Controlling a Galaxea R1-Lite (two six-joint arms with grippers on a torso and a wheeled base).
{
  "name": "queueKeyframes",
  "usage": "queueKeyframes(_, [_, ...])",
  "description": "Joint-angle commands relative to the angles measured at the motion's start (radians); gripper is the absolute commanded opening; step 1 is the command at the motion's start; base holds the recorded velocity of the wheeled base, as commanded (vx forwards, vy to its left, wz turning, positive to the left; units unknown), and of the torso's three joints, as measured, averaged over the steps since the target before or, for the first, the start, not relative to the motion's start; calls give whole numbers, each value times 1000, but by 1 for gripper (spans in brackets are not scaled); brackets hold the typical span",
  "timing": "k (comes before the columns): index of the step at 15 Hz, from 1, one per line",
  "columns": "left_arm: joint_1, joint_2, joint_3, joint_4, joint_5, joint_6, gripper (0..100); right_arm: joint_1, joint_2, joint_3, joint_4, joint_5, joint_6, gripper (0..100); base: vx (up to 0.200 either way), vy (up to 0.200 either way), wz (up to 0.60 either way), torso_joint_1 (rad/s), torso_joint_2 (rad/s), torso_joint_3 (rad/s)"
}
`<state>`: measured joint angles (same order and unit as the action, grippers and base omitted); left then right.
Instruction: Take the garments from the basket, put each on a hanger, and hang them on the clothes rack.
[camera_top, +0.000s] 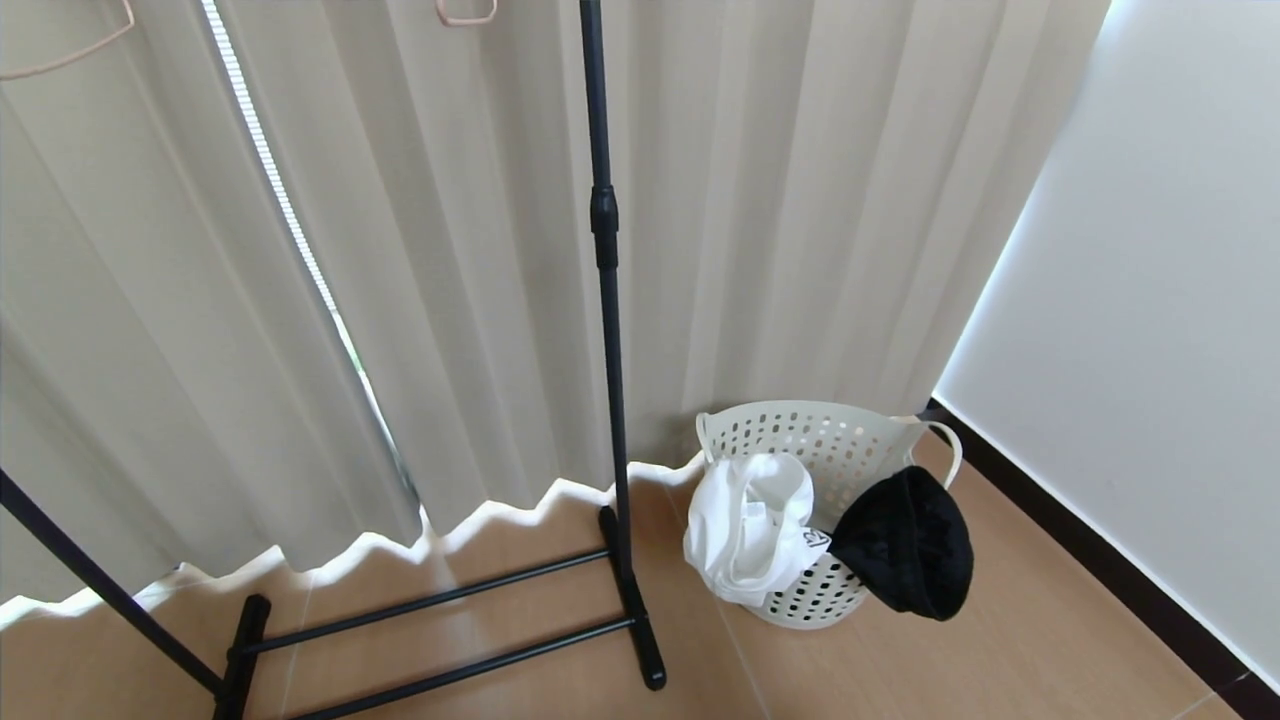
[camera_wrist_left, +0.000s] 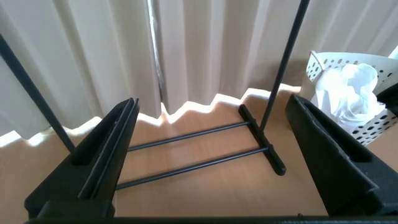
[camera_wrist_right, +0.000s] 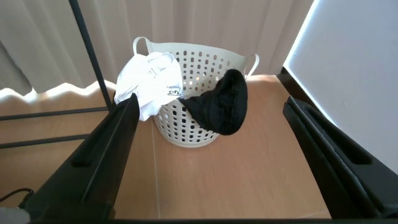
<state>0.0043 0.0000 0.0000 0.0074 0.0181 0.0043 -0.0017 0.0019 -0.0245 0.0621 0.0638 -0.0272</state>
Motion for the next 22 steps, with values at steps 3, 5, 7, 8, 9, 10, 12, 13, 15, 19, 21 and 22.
queueKeyframes(3, [0,0,-2,0,0,-1,100,0,1,0,-1,1,1,100,0,0,0,4,1,-163])
queueKeyframes(5, [0,0,-2,0,0,-1,100,0,1,1,-1,-6,4,100,0,0,0,5,2,-195])
queueKeyframes(7, [0,0,-2,0,0,-1,100,0,1,0,-1,-6,4,100,0,0,0,2,0,-203])
queueKeyframes(8, [0,0,0,0,0,-1,100,0,1,0,-1,-4,4,100,0,0,0,-2,2,-198])
queueKeyframes(9, [0,0,-2,0,0,-1,100,0,1,0,-1,-6,4,100,0,0,0,-2,2,-193])
queueKeyframes(10, [0,0,0,0,0,-3,100,0,1,0,-1,-4,4,100,0,0,0,7,7,-183])
queueKeyframes(12, [0,0,-2,0,2,-3,100,0,1,0,1,-4,-2,100,0,0,0,2,0,-195])
queueKeyframes(13, [0,0,-2,0,2,-3,100,0,1,0,2,-2,-5,100,0,0,0,7,2,-198])
queueKeyframes(15, [0,0,-2,-1,2,-3,100,0,20,-2,8,-2,-7,100,0,0,0,0,7,-205])
queueKeyframes(19, [0,0,-2,-1,3,-3,100,28,412,-8,-21,16,1,100,0,0,0,3,5,-113])
queueKeyframes(21, [0,0,-2,-1,3,-3,100,98,645,-54,-176,71,0,100,0,0,0,0,0,0])
queueKeyframes(22, [0,0,-2,-1,3,-3,100,137,791,-103,-248,71,-11,100,0,0,0,0,0,0])
